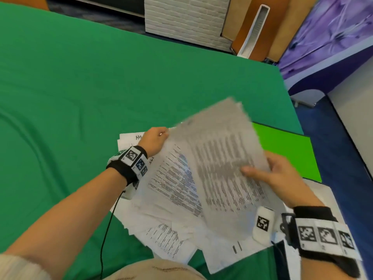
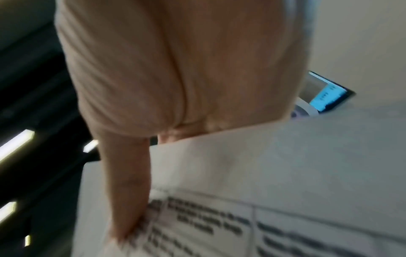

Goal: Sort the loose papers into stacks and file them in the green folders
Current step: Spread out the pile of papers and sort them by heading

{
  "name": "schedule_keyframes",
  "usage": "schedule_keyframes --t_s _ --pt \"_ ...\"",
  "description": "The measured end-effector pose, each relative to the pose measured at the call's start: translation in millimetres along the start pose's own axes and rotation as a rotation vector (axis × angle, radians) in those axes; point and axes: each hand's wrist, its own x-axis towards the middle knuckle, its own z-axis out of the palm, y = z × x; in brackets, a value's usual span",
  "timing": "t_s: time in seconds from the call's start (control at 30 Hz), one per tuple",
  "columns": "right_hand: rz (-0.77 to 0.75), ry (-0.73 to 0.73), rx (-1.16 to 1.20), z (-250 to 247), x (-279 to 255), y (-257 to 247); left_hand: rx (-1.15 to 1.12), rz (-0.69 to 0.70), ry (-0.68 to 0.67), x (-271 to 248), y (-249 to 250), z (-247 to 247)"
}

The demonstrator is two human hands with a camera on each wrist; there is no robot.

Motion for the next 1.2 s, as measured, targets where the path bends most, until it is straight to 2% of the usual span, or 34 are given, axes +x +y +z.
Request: schedule_keyframes --t_s 0.1,0.17,0.2,0.3,0.33,0.43,0.57,0.63,0.77,0.8,0.87,0.93,0.97,1.0,1.07,1.13,1.2 --pt "-0.137 0.148 0.352 -8.9 -3.1 -11.6 -0.058 -0.033 -0.009 2.4 4.8 -2.7" --pt "-0.164 0.126 0.528 -13.5 -0.4 -6.0 -0.077 -0.014 -0.026 0.6 12.8 -3.7" --pt "-0.152 0.098 0.521 -14.1 1.6 -1.1 -0.110 0.027 -0.035 1.8 14.3 -4.3" --pt "-0.056 0.092 0.195 -5.7 12.8 17.7 -0.363 0.058 -0.117 -0.2 29.2 -8.7" --pt "-0.054 0.096 0.064 -1.1 16.8 24.5 -0.379 0.081 -0.159 -1.7 37.4 -11.4" --pt "-0.119 0.090 -0.311 11.0 28.4 42.0 -0.195 0.245 -0.378 -7.9 59.6 -15.8" --pt "-0.170 0.068 -0.410 21.1 32.6 45.7 -0.200 0.279 -0.539 -14.1 76.7 -18.6" --pt "-0.211 0.085 -0.373 22.7 30.8 39.7 -0.252 0.281 -0.548 -15.0 79.5 -18.2" --pt "-0.223 0.134 -0.337 20.4 29.3 36.6 -0.320 0.212 -0.483 -14.5 71.6 -17.7" --pt "-0.222 0.201 -0.332 19.0 28.4 36.1 -0.355 0.173 -0.430 -13.9 68.8 -18.5" --pt "-0.205 0.382 -0.298 13.2 25.5 35.5 -0.372 0.081 -0.231 -7.4 51.3 -17.7" --pt "-0.207 0.541 -0.257 3.2 20.8 32.6 -0.211 -0.029 -0.019 -5.2 24.0 -11.9" --pt "-0.218 0.597 -0.271 -2.1 18.7 31.9 -0.055 -0.105 0.018 -7.1 8.9 -7.1" --pt "-0.225 0.642 -0.297 -6.9 17.1 32.0 0.136 -0.190 -0.014 -10.6 -5.4 -0.2" --pt "-0.221 0.711 -0.319 -13.7 15.0 30.8 0.460 -0.345 -0.193 -22.9 -28.7 17.6" --pt "-0.231 0.763 -0.307 -15.8 12.1 28.6 0.583 -0.419 -0.323 -36.8 -45.4 34.0" --pt "-0.249 0.778 -0.284 -16.7 7.9 25.1 0.658 -0.433 -0.346 -43.2 -60.9 47.3"
